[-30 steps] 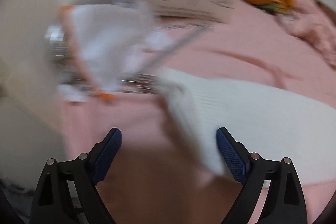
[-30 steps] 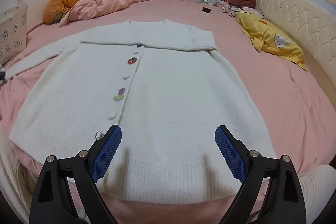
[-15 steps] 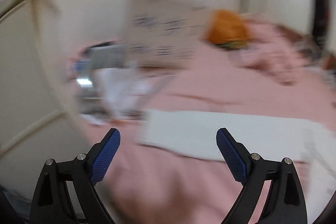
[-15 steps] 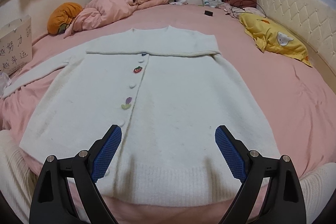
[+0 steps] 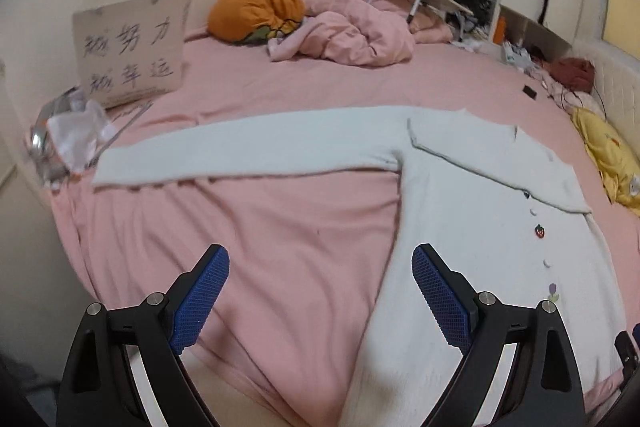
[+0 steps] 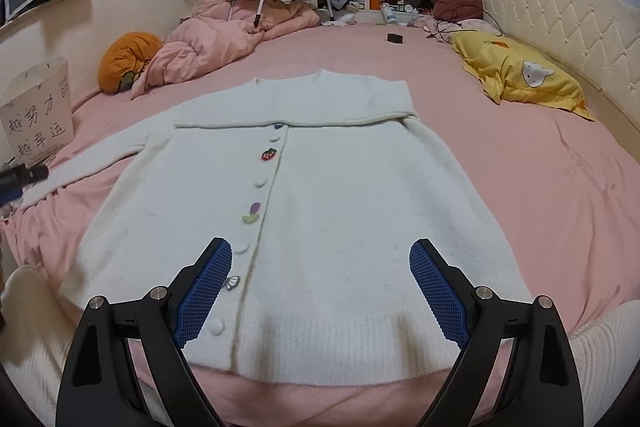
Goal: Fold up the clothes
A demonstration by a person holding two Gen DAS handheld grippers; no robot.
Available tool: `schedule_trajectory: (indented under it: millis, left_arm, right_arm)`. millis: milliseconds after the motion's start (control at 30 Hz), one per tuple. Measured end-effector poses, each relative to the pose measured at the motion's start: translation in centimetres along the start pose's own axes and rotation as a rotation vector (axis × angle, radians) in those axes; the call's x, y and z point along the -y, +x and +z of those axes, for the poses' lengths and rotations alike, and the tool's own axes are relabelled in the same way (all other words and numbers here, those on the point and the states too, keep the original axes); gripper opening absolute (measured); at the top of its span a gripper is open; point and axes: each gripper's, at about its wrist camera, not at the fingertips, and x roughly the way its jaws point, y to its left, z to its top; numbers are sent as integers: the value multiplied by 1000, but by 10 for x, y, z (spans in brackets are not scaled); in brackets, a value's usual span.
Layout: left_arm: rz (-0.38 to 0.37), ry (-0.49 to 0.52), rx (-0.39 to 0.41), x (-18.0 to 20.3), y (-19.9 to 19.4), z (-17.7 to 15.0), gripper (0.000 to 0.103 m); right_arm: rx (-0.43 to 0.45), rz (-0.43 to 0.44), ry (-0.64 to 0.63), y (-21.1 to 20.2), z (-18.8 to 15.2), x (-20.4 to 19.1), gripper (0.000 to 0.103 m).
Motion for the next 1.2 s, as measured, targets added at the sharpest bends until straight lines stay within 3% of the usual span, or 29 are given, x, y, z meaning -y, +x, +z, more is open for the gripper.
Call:
schedule_trajectory:
  millis: [133, 267, 433, 600, 733, 933, 1033, 1200]
  left_arm:
    - [-5, 8, -15, -9, 4, -23, 93]
    - [-18, -53, -41, -16, 8, -22, 93]
    - [-10, -4, -46, -4, 13, -27, 93]
    - [-36, 11, -50, 2, 20, -29, 93]
    - [-50, 6, -71, 5, 30, -30, 93]
    - [-63, 2, -44, 8, 35, -29, 93]
    - [-84, -7, -46, 8, 41, -28, 93]
    - [-96, -31, -64, 6, 52, -27, 93]
  right_arm:
    - [0, 8, -14, -3, -3, -1, 91]
    - [-3, 9, -11, -4, -3, 2, 91]
    - [-14, 14, -8, -1, -2, 1, 91]
    - [-101, 108, -8, 19, 3, -9, 91]
    - [-101, 144, -122, 52, 35, -40, 91]
    - [-50, 171, -323, 127, 111, -111, 91]
    - [-108, 172, -367, 184, 138, -144, 91]
    - [-205, 194, -337, 257, 166, -181, 91]
